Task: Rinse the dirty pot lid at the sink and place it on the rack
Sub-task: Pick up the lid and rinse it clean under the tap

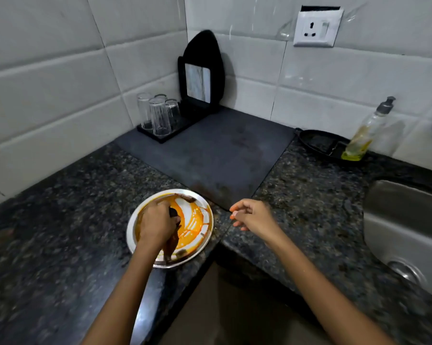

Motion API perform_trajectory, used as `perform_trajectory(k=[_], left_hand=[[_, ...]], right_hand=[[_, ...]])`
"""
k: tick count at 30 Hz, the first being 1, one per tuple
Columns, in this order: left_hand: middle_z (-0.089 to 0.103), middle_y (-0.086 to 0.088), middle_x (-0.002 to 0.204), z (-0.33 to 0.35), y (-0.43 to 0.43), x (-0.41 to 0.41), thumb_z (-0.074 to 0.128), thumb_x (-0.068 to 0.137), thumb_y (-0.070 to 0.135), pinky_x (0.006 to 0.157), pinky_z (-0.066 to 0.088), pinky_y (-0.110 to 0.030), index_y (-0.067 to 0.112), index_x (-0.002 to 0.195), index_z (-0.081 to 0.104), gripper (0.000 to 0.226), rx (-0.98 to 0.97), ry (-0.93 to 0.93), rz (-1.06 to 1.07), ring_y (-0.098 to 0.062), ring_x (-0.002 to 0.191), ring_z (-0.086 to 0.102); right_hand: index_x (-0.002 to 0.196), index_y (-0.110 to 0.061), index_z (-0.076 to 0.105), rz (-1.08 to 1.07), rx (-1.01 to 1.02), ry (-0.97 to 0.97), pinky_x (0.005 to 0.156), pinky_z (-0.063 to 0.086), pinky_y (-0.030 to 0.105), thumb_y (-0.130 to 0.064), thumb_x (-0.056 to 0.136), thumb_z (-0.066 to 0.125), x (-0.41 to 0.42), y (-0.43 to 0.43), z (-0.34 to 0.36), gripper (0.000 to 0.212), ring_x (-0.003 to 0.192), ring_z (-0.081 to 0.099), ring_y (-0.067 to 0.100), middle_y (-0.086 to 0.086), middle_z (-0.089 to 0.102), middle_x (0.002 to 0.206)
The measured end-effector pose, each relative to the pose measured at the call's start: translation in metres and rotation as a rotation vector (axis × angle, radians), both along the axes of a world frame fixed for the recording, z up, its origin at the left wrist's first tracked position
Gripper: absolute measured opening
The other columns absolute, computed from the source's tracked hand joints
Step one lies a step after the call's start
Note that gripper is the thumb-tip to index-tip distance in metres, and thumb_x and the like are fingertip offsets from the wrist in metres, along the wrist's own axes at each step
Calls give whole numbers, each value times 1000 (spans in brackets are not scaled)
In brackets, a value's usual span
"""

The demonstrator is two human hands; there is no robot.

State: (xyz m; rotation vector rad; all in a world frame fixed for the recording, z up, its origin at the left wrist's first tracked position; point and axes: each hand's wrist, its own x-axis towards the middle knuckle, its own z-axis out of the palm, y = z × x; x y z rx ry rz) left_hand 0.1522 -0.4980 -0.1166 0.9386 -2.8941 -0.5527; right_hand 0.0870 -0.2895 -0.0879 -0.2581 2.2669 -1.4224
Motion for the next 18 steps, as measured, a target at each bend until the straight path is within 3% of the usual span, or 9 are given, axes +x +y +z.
perform_trajectory(k=[3,8,12,15,18], left_hand=[[67,-22,109,2,-3,0,72,72,28,82,48,-40,4,104,66,40,-10,45,-13,-38,104,60],[71,-23,82,9,11,9,70,63,28,63,47,-39,2,75,67,28,-93,46,-14,-40,82,65],[69,-24,75,32,45,7,70,62,32,62,45,-37,2,65,63,31,-144,85,-20,-41,77,64],[71,-20,72,62,87,-9,69,66,36,65,46,-35,6,70,70,30,-63,202,-78,-37,74,64],[73,-12,67,82,142,-35,67,70,38,64,55,-34,10,74,74,29,165,313,-119,-23,64,67]], right_hand=[[89,-9,60,1,-3,-23,53,43,21,-5,89,50,0,5,-4,10,59,57,11,6,63,79],[88,-10,61,-25,-29,-25,58,45,24,-8,89,51,-2,26,-5,10,64,60,13,1,64,77],[85,-12,61,-94,-80,-20,60,45,25,-7,89,51,-10,63,-3,11,65,60,15,3,64,78],[84,-13,60,-152,-102,-3,58,44,24,-6,88,51,-18,102,0,12,62,58,13,3,63,77],[74,-19,58,-220,-109,39,56,43,26,-2,86,53,-28,153,3,21,60,57,14,6,62,75]])
